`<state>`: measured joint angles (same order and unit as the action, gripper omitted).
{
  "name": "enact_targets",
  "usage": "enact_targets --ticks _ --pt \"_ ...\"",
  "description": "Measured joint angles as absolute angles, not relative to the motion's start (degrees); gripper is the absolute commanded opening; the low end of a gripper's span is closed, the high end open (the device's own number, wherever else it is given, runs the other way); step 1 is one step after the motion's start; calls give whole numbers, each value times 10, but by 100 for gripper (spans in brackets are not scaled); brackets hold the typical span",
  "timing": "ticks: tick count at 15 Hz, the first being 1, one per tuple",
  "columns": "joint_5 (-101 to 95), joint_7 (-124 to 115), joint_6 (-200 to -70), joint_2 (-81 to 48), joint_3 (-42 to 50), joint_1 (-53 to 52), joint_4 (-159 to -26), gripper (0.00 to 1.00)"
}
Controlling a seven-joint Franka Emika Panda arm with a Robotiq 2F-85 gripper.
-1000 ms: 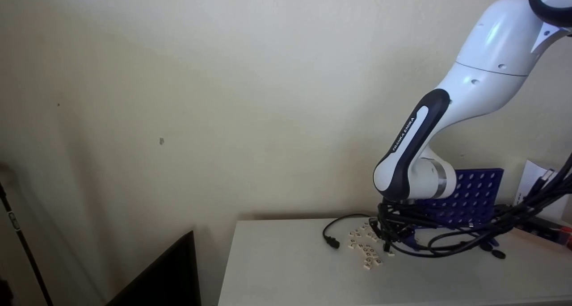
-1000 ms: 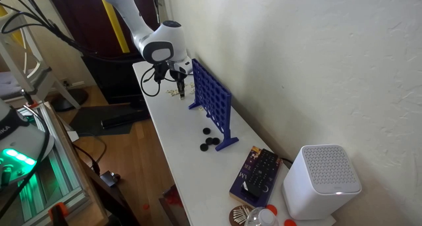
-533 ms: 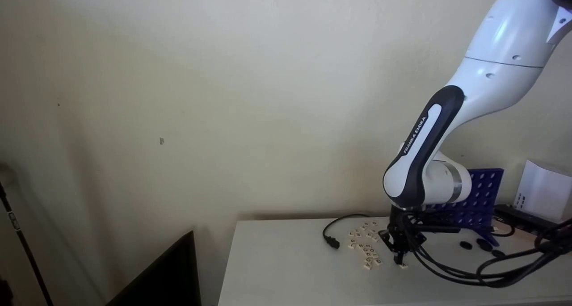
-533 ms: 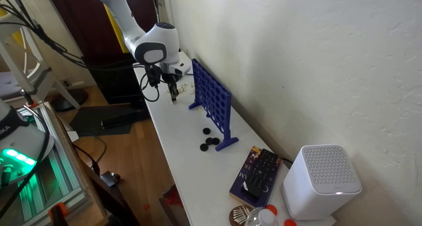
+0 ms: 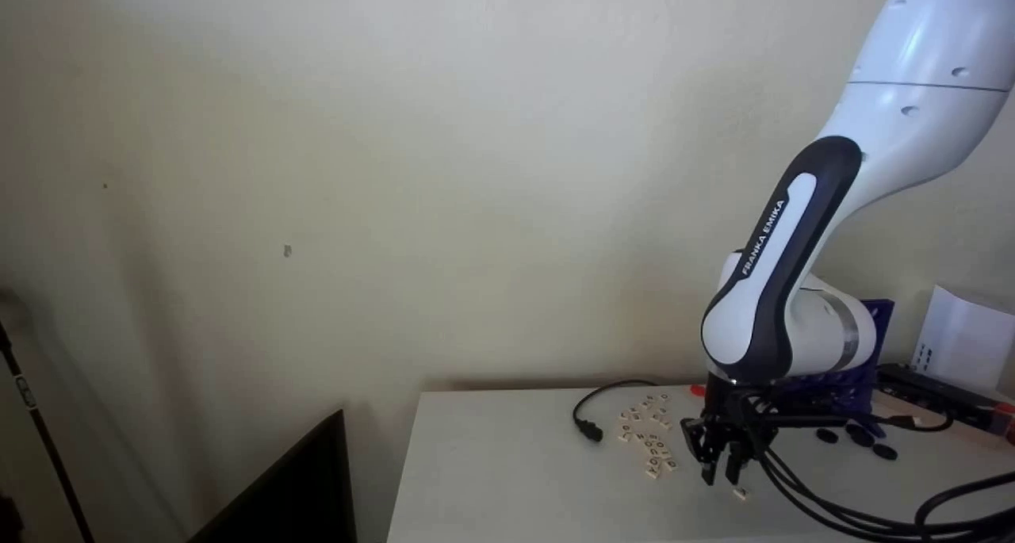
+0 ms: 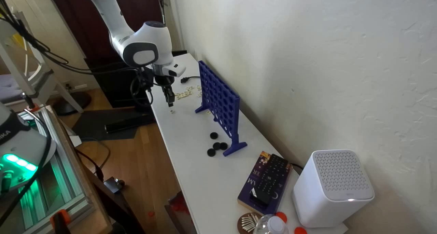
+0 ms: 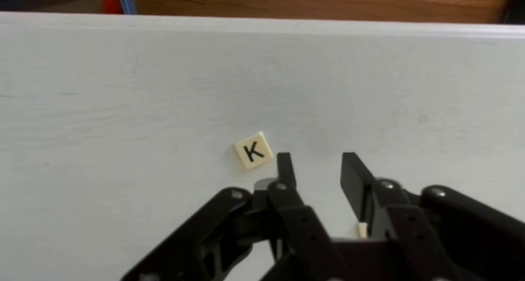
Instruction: Move the tile letter k forward, then move it to the right
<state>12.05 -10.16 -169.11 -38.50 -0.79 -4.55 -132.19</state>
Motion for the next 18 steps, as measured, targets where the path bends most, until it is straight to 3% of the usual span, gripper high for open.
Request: enact_targets --ticks 3,5,6,7,9,18 --pt "120 -122 -1734 -366 7 -76 -1345 90" --pt "119 -125 -1750 -364 32 -96 -1357 100" --pt "116 -124 -1751 -364 45 -103 -1363 100" --pt "107 -121 -1750 -364 56 -105 -1368 93" --pt "98 -117 -1747 -366 69 -103 -1377 100" --pt "71 -87 -1746 -368 60 -96 -1374 100"
